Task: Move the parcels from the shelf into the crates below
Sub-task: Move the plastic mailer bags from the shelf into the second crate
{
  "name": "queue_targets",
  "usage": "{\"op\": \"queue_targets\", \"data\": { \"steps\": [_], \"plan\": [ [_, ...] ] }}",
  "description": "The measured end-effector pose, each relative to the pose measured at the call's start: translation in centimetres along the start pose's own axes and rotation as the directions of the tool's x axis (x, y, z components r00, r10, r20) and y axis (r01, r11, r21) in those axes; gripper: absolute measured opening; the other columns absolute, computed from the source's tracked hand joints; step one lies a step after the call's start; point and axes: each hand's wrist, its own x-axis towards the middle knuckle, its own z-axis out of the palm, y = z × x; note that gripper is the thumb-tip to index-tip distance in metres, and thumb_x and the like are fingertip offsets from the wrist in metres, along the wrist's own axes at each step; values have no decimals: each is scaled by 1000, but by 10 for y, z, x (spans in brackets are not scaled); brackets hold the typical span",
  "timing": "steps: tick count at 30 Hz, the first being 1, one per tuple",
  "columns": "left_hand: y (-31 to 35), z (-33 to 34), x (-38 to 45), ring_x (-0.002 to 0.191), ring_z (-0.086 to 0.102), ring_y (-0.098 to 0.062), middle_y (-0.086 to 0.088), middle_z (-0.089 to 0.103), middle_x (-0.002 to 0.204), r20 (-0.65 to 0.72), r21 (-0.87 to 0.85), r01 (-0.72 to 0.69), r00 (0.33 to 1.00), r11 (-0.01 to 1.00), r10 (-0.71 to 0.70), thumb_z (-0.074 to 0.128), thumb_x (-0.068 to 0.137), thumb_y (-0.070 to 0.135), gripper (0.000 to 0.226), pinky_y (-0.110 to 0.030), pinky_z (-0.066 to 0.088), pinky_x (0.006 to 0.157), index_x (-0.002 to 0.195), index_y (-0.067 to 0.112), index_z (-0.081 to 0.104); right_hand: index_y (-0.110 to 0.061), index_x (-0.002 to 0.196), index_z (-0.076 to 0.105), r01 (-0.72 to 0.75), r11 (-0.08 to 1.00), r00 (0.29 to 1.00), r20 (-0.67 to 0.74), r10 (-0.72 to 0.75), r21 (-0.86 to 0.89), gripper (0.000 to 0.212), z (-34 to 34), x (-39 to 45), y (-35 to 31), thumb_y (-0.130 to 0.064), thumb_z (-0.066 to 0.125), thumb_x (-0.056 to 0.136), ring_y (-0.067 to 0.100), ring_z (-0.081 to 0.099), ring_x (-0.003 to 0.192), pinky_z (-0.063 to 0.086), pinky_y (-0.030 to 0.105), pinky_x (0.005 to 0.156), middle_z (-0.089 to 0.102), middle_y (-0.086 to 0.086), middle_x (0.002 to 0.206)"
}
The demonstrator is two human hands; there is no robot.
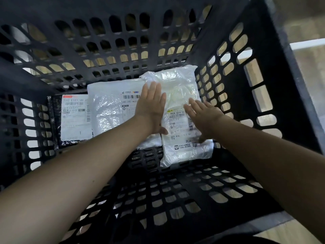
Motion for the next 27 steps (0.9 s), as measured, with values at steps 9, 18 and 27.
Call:
{"op": "queue_targets", "data": {
  "steps": [9,18,27],
  "plan": [
    [3,11,3,142,-14,-41,-29,-13,152,24,-65,20,1000,998,-18,42,59,92,135,-53,-9,114,148,2,-5,0,143,-26,-1,999,998,58,3,-38,132,7,0,-4,-53,73,73,36,-13,144,2,43,118,-28,26,151],
    [3,-1,11,143,3,-39,-27,2,154,25,21,45,999,999,-46,39,48,98,144,-54,2,113,149,2,0,2,146,-19,-2,999,998,56,4,-35,121,5,-11,-1,-47,70,80,35,-9,146,4,41,120,-20,25,154],
    [3,17,4,142,-16,-40,-27,-16,153,59,-35,99,994,994,-97,30,51,99,143,-59,-6,111,147,3,-15,0,141,-29,-52,998,995,81,54,-20,103,15,1,-13,-37,55,94,33,-20,143,0,43,120,-34,23,149]
  ]
}}
